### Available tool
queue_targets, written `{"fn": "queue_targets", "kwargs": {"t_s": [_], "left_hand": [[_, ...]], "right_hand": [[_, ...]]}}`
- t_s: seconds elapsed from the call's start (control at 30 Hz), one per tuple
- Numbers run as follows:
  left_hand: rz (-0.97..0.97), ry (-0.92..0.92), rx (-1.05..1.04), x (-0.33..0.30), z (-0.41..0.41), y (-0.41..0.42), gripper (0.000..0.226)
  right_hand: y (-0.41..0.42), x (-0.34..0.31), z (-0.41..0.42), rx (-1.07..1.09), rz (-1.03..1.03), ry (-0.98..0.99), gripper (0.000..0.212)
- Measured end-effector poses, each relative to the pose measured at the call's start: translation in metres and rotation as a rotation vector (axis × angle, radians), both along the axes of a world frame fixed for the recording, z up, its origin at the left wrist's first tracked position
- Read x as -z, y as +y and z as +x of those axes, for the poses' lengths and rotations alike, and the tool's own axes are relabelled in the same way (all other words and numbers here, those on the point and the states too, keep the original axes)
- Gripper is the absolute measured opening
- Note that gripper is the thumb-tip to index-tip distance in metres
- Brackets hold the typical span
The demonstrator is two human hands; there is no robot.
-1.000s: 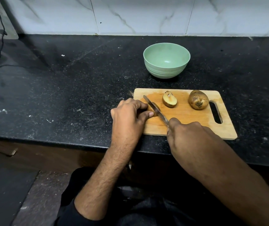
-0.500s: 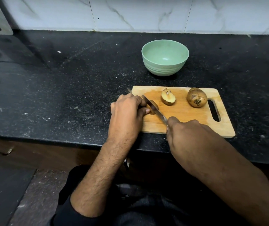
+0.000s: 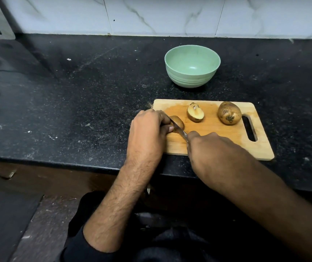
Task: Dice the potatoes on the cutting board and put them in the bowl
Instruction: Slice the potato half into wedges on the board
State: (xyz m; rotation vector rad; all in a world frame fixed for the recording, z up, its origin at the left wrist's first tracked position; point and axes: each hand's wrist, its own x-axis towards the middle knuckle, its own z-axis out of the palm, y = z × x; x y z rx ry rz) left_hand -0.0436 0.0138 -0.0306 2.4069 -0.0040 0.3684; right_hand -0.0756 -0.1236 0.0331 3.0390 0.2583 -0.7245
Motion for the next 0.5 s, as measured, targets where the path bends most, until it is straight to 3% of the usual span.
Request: {"fn": "queue_targets", "kwargs": {"t_s": [0.37, 0.5], "left_hand": [[-0.139, -0.112, -0.051, 0.016, -0.005, 0.001, 0.012], [-0.154, -0.103, -0.061, 0.018, -0.005, 0.002, 0.013]], "right_hand": [[-0.046, 0.016, -0.041, -0.038, 0.14, -0.143, 0.019], [-0.063, 0.004, -0.043, -0.033, 0.184, -0.07, 0.021]]}}
